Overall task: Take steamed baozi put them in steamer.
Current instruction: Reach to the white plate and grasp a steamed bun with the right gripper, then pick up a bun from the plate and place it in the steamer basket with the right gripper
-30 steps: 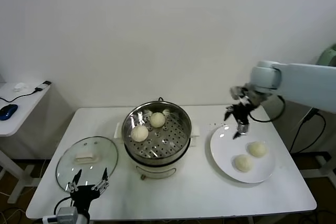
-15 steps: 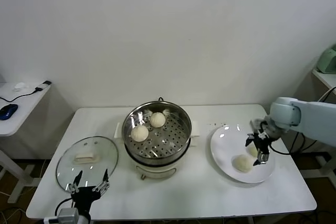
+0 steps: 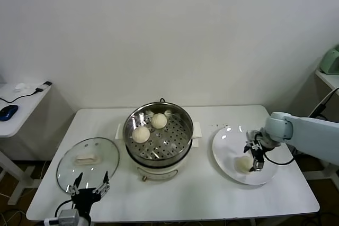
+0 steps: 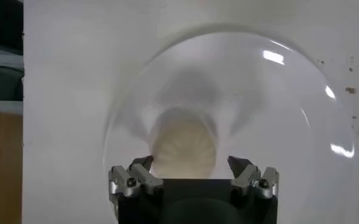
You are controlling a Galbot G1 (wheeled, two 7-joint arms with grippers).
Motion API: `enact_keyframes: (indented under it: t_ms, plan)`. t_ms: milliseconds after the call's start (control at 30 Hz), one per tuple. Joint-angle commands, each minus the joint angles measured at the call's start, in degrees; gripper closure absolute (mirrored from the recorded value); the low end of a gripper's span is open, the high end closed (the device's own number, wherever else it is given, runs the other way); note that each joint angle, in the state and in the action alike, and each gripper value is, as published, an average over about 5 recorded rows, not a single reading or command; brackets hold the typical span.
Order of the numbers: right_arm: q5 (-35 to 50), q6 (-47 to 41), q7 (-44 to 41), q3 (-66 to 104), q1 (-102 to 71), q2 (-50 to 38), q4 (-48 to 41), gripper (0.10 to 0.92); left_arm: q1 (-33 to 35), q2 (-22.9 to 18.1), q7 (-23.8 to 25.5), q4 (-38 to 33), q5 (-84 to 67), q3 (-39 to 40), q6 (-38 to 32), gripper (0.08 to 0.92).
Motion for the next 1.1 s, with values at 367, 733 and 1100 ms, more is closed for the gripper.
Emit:
enact_keyframes:
  t_ms: [367, 733, 1100]
  plan:
    - [-2.1, -0.2, -1.3, 1.2, -0.1, 0.9, -0.6, 0.349, -0.3, 0.0, 0.0, 0.2, -0.3, 0.3, 0.3, 0.177]
    - [2.4, 17.0, -13.4, -6.8, 28.7, 12.2, -5.4, 0.389, -0.3, 0.0, 0.1, -0.9, 0.0, 0.5, 0.7, 0.177]
    - [7.5, 40.0, -20.6, 1.9, 37.6, 35.2, -3.1, 0.389, 0.1, 0.1, 0.1, -1.6, -0.1, 0.4, 0.7, 0.177]
